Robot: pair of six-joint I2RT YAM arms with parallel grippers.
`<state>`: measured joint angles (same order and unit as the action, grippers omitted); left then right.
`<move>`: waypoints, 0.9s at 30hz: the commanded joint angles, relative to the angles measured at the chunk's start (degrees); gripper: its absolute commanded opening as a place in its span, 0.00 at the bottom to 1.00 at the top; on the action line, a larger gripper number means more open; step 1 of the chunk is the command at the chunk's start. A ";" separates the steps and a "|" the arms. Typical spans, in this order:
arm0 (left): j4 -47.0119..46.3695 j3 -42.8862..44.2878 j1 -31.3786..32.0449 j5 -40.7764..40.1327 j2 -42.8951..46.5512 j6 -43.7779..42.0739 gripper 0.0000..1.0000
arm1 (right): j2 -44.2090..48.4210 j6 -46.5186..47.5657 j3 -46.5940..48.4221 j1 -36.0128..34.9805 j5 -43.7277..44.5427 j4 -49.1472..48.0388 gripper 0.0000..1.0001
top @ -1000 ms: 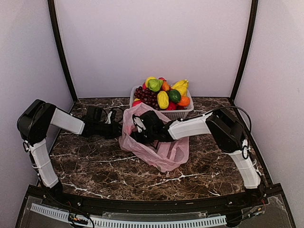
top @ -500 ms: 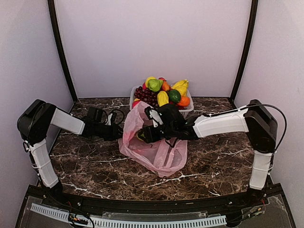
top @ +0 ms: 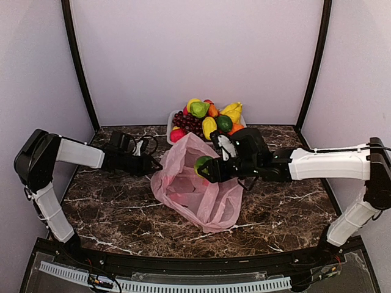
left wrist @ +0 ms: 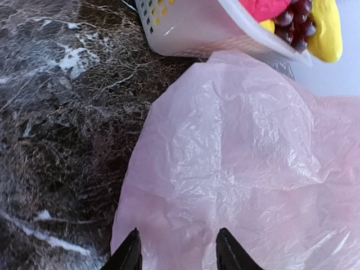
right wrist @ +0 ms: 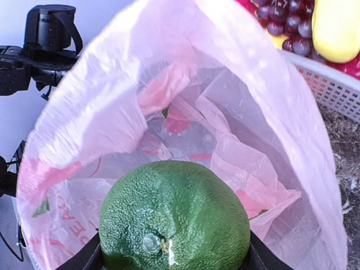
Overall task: Untie the knot of the plastic bag and take out the fruit
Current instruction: Place the fake fruit in the bin.
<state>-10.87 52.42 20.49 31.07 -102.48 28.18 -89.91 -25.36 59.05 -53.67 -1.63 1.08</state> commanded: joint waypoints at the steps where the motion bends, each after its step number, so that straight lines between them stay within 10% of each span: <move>1: 8.76 2.08 -1.18 -2.11 8.44 -3.96 0.49 | 7.34 1.63 0.83 0.29 3.97 5.04 0.53; 9: 21.87 3.74 -10.22 -0.87 21.99 -8.42 0.81 | 15.40 4.18 5.62 6.32 8.78 13.38 0.55; 16: 31.07 8.61 -19.65 3.49 28.64 -14.90 0.85 | 11.54 8.94 13.18 13.40 9.49 18.18 0.57; 27: 31.48 2.31 -23.00 -11.01 38.32 -22.64 0.87 | -5.48 9.47 27.47 23.06 5.65 18.01 0.57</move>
<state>19.84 58.46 -2.09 25.50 -67.40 9.04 -89.93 -16.36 81.06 -33.32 6.02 19.73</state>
